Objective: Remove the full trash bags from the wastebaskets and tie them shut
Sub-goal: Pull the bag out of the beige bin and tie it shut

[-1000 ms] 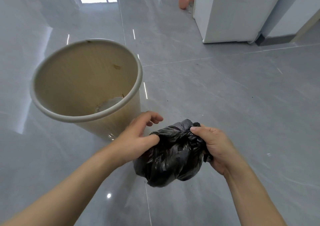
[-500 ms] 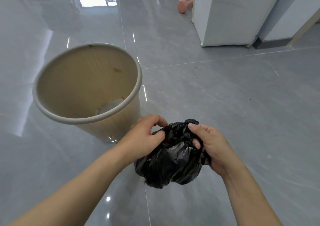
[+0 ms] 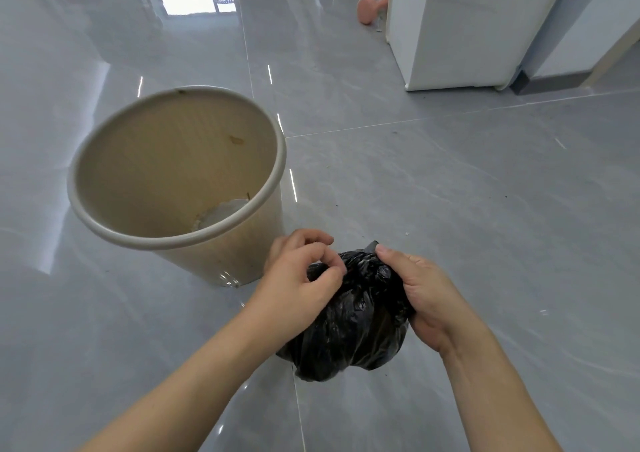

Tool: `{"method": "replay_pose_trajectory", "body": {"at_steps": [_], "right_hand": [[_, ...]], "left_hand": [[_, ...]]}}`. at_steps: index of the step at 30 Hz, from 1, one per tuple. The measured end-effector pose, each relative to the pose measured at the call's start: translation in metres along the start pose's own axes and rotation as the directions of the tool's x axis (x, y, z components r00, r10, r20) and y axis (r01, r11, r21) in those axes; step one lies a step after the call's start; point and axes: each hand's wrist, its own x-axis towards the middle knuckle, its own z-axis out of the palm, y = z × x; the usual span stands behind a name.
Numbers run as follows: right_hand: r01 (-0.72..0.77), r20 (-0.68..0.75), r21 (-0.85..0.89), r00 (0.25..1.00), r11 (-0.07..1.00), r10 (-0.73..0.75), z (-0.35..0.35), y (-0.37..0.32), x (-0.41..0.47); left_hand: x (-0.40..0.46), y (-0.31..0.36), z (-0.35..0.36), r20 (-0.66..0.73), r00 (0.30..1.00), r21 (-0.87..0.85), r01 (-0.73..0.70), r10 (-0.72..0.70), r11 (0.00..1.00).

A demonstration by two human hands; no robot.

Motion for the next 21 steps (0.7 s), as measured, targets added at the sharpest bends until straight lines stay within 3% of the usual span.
{"method": "replay_pose_trajectory", "body": {"at_steps": [3,7,13,21], "right_hand": [[-0.013,0.023,-0.016,1.000,1.000,0.014,-0.001,0.001,0.000],[-0.027,0.068,-0.043,0.997,0.999,0.030,-0.002,0.001,0.000],[-0.030,0.099,-0.033,0.994,0.999,0.033,-0.011,-0.002,-0.004],[0.243,-0.107,-0.178,0.958,0.953,-0.265,-0.005,0.004,-0.005]], "left_hand": [[0.005,0.002,0.003,0.066,0.991,-0.017,0.121,-0.119,0.993],[0.009,0.002,0.010,0.083,0.984,0.058,0.150,-0.154,0.987],[0.018,0.008,0.012,0.091,0.961,-0.215,0.273,-0.259,0.938],[0.022,0.023,0.001,0.142,0.933,-0.325,0.359,-0.330,0.875]]}}
